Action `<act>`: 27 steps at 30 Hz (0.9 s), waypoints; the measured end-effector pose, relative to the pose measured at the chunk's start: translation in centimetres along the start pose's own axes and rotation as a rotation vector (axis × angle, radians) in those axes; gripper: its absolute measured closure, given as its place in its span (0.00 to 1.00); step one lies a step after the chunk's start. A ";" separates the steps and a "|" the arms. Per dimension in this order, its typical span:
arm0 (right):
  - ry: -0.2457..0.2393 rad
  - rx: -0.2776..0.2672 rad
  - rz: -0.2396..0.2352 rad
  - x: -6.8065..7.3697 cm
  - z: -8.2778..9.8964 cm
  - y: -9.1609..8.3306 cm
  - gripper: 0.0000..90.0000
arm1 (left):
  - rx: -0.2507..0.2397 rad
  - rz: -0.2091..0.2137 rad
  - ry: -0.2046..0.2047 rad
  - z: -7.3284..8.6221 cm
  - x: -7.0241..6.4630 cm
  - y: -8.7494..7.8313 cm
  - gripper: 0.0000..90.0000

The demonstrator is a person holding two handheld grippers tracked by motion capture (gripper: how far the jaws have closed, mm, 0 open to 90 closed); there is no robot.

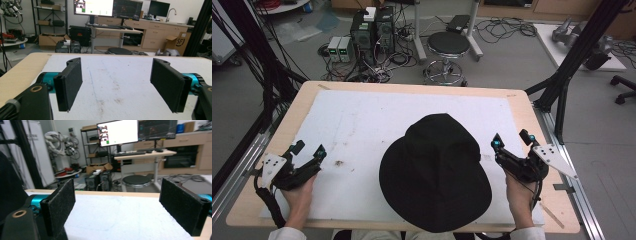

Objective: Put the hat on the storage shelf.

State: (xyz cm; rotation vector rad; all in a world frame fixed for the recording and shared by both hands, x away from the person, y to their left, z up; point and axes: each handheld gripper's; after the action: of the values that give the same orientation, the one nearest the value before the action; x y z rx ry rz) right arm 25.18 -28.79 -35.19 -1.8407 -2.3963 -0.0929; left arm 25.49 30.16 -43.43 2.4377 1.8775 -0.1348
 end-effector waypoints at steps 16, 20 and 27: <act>-0.047 0.040 0.092 -0.6 3.3 0.5 0.14 | -0.003 -0.003 -0.002 0.1 0.0 -0.3 0.29; -0.049 0.052 0.104 -1.0 3.6 0.6 0.14 | 0.001 -0.001 -0.001 0.1 0.0 -0.2 0.29; -0.048 0.062 0.123 -1.4 4.3 0.8 0.14 | 0.002 -0.005 0.001 0.2 0.1 -0.2 0.29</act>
State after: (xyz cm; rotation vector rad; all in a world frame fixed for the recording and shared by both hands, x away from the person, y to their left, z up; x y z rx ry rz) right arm 26.09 -29.41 -39.65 -1.9776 -2.2822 0.0373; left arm 25.35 30.30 -43.66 2.4350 1.8849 -0.1350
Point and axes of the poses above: each handheld gripper's, and its own axes: y roughly forward along the jaws, z roughly out of its underside, x roughly to its left
